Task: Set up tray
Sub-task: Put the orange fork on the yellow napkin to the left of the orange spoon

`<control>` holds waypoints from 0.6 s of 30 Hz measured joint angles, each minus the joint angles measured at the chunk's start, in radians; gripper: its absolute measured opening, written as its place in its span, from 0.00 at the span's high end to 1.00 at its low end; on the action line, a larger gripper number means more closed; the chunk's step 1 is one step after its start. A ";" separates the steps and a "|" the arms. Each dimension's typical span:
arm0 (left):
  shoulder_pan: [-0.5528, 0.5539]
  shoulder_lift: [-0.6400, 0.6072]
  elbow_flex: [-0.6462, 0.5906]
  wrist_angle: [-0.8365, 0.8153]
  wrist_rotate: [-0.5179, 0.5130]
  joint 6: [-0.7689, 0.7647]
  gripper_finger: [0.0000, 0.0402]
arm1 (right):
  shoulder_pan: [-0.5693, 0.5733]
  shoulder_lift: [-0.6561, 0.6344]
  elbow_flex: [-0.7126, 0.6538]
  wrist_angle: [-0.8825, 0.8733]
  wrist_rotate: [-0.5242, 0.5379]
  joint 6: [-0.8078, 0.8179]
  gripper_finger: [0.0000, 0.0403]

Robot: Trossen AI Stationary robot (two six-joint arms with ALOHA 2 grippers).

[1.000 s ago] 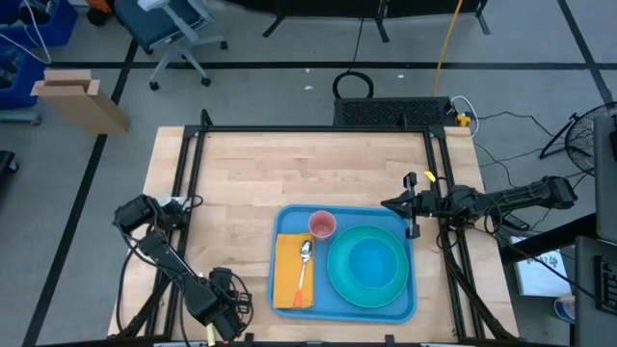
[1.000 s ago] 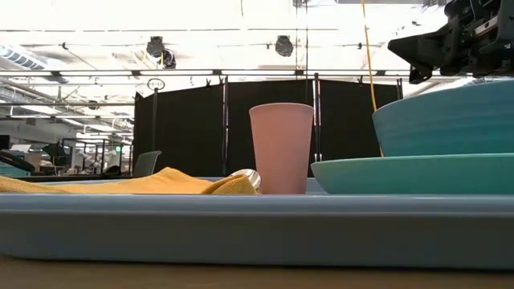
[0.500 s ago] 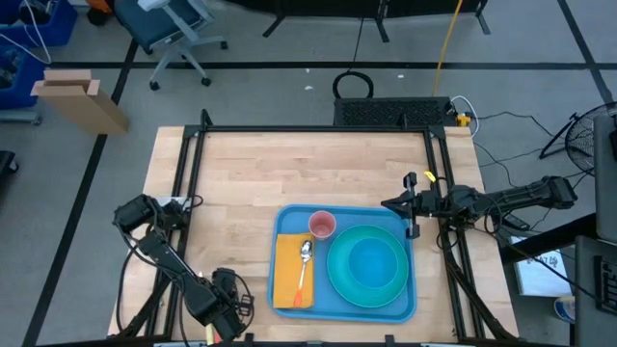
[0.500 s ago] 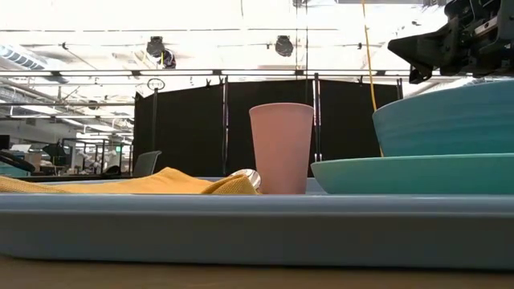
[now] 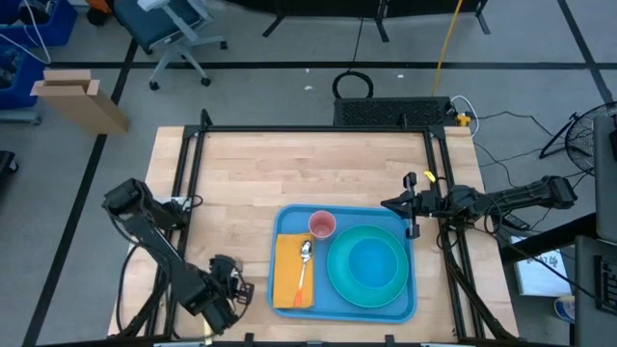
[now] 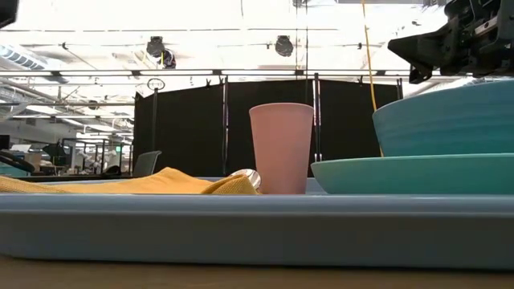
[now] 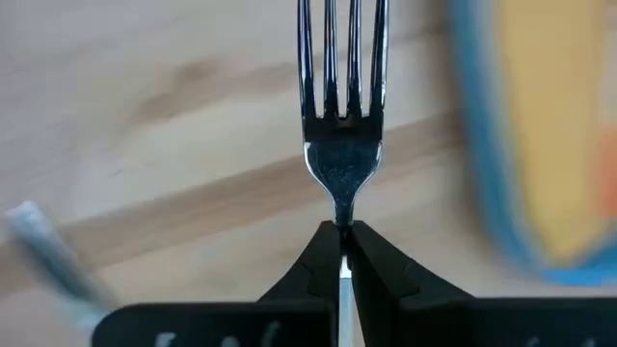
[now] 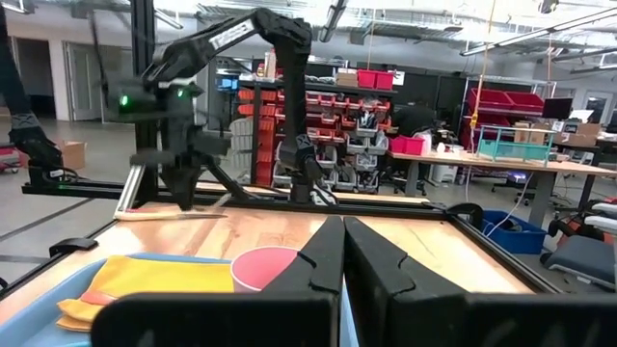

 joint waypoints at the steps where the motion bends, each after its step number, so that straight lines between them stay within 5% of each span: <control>1: 0.010 -0.018 0.003 0.004 -0.030 0.011 0.98 | 0.000 0.000 0.000 0.000 0.000 -0.003 1.00; 6: 0.116 -0.060 0.013 0.052 -0.100 0.134 0.98 | 0.000 0.000 0.000 0.002 0.003 -0.010 1.00; 14: 0.343 -0.050 0.015 0.403 -0.109 0.549 0.98 | 0.000 0.000 0.000 0.003 0.002 -0.009 1.00; 18: 0.419 -0.033 0.016 0.449 -0.072 0.642 0.98 | 0.000 0.000 0.000 -0.002 0.002 -0.009 1.00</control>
